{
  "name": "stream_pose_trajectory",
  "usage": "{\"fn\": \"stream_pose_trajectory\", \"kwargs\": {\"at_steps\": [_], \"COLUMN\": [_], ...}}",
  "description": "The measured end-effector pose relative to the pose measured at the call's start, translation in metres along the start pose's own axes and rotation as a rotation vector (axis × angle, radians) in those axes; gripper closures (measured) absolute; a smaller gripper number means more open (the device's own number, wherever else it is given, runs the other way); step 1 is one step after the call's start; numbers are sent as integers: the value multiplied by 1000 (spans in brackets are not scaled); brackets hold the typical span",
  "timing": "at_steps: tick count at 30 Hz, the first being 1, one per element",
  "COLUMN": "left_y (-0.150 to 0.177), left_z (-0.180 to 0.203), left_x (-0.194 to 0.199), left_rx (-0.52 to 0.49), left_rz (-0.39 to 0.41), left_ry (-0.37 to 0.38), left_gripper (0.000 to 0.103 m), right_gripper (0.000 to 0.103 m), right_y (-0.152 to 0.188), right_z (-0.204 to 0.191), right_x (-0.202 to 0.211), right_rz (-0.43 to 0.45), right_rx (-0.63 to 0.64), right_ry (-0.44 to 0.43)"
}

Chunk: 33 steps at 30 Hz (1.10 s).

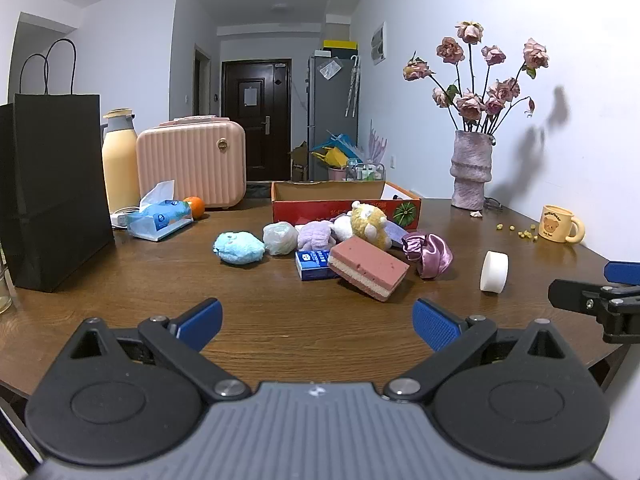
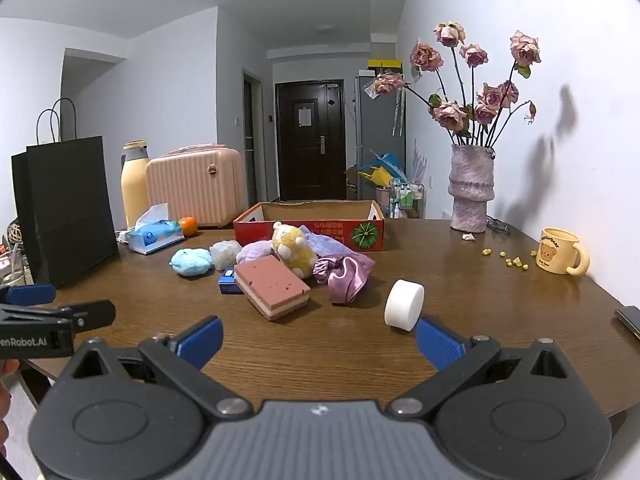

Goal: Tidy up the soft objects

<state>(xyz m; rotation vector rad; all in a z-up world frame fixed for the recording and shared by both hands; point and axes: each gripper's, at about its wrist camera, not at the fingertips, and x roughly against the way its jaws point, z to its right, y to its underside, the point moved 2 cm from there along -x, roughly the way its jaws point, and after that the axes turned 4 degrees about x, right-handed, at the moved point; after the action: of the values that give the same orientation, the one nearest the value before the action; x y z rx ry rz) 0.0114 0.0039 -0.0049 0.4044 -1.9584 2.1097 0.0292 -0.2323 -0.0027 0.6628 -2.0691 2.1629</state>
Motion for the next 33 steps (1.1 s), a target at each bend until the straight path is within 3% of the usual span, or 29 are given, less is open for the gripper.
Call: {"fn": "stream_pose_trajectory", "kwargs": {"at_steps": [33], "left_y": [0], "left_z": [-1], "left_x": [3], "left_rx": [-2], "left_rz": [6], "left_ry": [0], "left_gripper": [0], "right_gripper": [0], "right_y": [-2], "right_z": [1], "right_x": [2], "right_rz": [0], "right_rx": [-5], "right_ry": [-4]}}
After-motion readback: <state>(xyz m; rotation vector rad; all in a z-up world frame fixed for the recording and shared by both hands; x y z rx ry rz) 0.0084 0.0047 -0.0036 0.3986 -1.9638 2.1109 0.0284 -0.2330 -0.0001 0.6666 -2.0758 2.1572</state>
